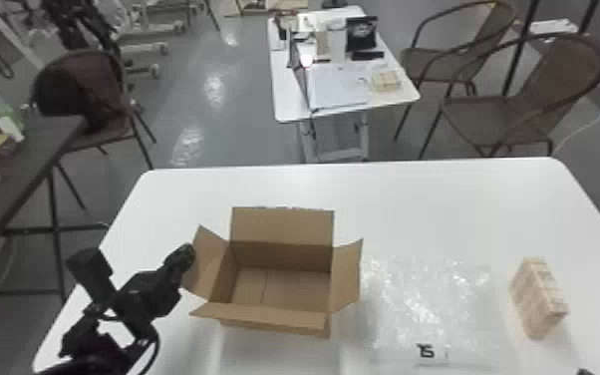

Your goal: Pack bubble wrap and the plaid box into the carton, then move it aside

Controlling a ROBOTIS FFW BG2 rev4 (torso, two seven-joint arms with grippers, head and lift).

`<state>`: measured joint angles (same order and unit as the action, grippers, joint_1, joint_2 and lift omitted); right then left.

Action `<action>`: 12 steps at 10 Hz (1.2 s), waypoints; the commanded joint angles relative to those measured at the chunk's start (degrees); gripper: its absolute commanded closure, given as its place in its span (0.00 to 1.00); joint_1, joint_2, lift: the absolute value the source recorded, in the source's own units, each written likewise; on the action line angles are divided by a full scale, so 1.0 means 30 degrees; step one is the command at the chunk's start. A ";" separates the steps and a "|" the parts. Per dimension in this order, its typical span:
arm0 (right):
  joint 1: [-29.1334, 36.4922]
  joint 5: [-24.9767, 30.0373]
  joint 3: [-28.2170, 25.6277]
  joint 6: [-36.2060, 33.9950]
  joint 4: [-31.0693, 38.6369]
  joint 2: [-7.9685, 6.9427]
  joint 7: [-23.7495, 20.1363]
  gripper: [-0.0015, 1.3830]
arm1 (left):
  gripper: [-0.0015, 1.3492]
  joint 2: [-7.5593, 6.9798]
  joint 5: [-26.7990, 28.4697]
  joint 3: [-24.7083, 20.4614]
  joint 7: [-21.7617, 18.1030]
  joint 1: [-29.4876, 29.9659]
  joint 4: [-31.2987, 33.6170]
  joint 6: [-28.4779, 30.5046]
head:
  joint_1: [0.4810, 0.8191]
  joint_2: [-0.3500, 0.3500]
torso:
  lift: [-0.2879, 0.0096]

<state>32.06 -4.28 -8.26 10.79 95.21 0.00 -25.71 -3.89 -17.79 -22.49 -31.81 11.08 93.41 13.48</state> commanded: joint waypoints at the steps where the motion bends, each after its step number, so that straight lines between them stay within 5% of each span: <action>1: 0.0005 -0.0096 0.0000 -0.2748 0.1250 -0.0017 -0.0045 0.08 | 0.90 0.0301 0.0130 0.0056 -0.0002 0.0086 0.0005 0.0049 | 0.63 0.74 | 0.88; 6: -0.2895 0.0255 0.0761 -1.0248 0.3418 -0.0017 0.0395 0.08 | 0.90 0.0301 0.0276 0.0349 0.0086 0.0086 0.0210 0.0107 | 0.63 0.73 | 0.88; 12: -0.9047 -0.2000 0.3691 -1.8510 0.1221 -0.0017 0.3236 0.08 | 0.90 0.0271 0.0423 0.1140 0.0438 -0.0266 0.0298 0.0136 | 0.63 0.80 | 0.88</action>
<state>6.55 -9.98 1.93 -42.48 99.26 0.00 -16.22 -3.06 -16.49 -19.36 -30.46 10.39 94.31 13.87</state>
